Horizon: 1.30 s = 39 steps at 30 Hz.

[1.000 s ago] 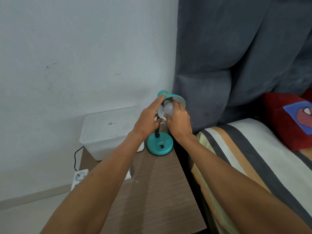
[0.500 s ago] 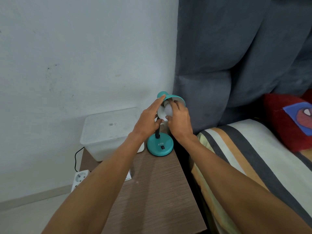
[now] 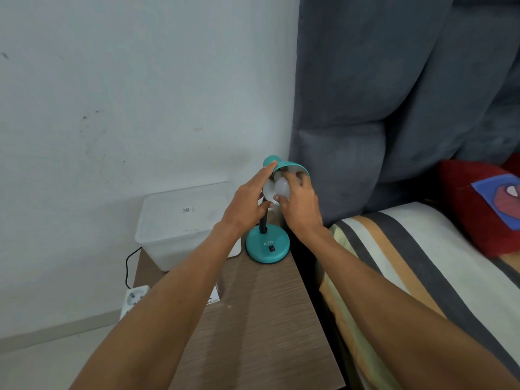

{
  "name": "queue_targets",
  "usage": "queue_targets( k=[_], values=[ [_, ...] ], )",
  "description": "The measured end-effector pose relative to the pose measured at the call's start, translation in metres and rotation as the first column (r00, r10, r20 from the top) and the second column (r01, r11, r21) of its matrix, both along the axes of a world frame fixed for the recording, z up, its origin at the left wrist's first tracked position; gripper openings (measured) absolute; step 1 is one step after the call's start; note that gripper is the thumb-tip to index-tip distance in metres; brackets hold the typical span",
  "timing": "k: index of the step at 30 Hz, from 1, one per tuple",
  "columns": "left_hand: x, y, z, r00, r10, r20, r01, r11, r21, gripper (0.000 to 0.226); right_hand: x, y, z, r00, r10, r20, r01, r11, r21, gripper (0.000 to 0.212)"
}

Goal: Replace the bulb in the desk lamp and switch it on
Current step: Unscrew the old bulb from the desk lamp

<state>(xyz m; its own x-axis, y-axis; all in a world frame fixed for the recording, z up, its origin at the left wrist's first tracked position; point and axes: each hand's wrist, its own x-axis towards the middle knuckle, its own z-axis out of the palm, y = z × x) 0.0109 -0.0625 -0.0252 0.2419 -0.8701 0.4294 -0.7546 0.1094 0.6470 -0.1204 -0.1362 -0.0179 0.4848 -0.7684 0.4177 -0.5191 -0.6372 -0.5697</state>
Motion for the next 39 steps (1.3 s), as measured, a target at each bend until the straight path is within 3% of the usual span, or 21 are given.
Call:
queue_targets(
  k=[6,10,12,18,24,29,34,39],
  values=[
    [0.001,0.0,0.0,1.0,0.002,-0.006,-0.002,1.0,0.002,0.096,-0.001,-0.003,-0.002,0.998,0.036,-0.048,-0.04,0.995,-0.096,0.07],
    [-0.001,0.002,0.001,1.0,0.009,-0.014,-0.008,1.0,0.018,0.094,-0.001,0.001,-0.005,0.997,0.019,0.077,-0.017,1.0,-0.021,0.058],
    [-0.002,0.001,0.001,1.0,0.012,-0.008,-0.012,1.0,0.024,0.093,0.001,0.0,-0.003,0.993,-0.025,0.119,0.018,0.998,0.059,0.065],
    [-0.001,0.002,0.0,1.0,0.017,-0.009,-0.016,1.0,0.025,0.095,0.002,0.002,-0.002,0.998,-0.025,-0.051,0.018,0.993,-0.12,0.073],
    [-0.003,0.001,0.001,1.0,0.024,0.003,-0.024,0.999,0.031,0.096,0.003,0.003,0.003,0.997,-0.033,0.064,0.03,0.998,0.06,0.06],
    [-0.001,0.001,0.0,0.999,0.031,0.011,-0.032,0.999,0.043,0.097,0.002,0.003,0.002,0.992,-0.015,0.122,0.007,0.998,0.061,0.049],
    [-0.001,-0.001,-0.002,0.999,0.043,0.006,-0.044,0.998,0.048,0.098,0.002,0.002,0.004,0.999,-0.051,-0.002,0.051,0.998,-0.042,0.069],
    [-0.001,-0.004,0.0,0.999,0.049,0.004,-0.049,0.997,0.055,0.1,0.001,0.007,0.005,0.997,-0.075,0.023,0.076,0.997,-0.016,0.06]
  ],
)
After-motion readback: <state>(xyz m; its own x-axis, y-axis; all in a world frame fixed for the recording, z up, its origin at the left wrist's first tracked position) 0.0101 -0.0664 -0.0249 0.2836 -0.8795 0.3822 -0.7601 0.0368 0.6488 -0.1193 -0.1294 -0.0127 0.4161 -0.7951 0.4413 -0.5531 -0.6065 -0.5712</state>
